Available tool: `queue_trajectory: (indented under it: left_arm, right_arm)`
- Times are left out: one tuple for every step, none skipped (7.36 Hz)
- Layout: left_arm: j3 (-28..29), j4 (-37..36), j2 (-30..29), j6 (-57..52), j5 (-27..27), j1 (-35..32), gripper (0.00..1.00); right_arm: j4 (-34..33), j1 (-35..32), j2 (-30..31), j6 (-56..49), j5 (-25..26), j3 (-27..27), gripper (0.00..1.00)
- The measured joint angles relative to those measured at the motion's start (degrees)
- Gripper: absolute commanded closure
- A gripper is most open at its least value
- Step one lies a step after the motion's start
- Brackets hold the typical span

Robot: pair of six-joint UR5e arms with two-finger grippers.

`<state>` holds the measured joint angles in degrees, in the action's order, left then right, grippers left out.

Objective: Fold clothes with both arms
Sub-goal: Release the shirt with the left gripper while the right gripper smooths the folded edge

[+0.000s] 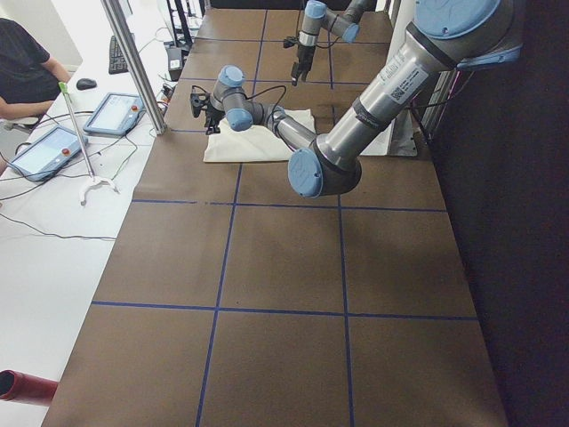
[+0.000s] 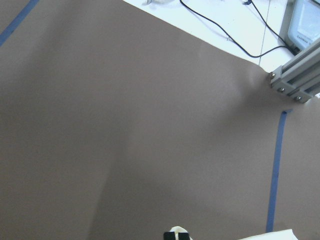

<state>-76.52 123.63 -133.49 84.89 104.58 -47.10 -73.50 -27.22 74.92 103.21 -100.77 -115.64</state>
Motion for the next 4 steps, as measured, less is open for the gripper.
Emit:
queue_trajectory:
  left_arm:
    - [-6.41, -0.81, 4.25, 0.07, 1.67, -0.05, 0.57]
    - [-9.86, -1.21, 6.82, 0.01, 2.39, -0.07, 0.57]
    - [-11.22, -1.38, 7.97, -0.09, 2.62, -0.09, 0.57]
    - [-11.68, -1.43, 8.42, -0.11, 2.72, -0.09, 0.57]
  right_arm:
    - [-0.14, 0.92, -3.91, 2.71, 1.24, 3.64, 0.01]
    - [-0.20, 2.04, -7.72, 5.64, 2.82, 7.80, 0.01]
    - [-0.77, 3.17, -10.24, 7.22, 4.20, 10.60, 0.01]
    - [-2.27, 4.02, -11.41, 7.83, 4.89, 11.63, 0.04]
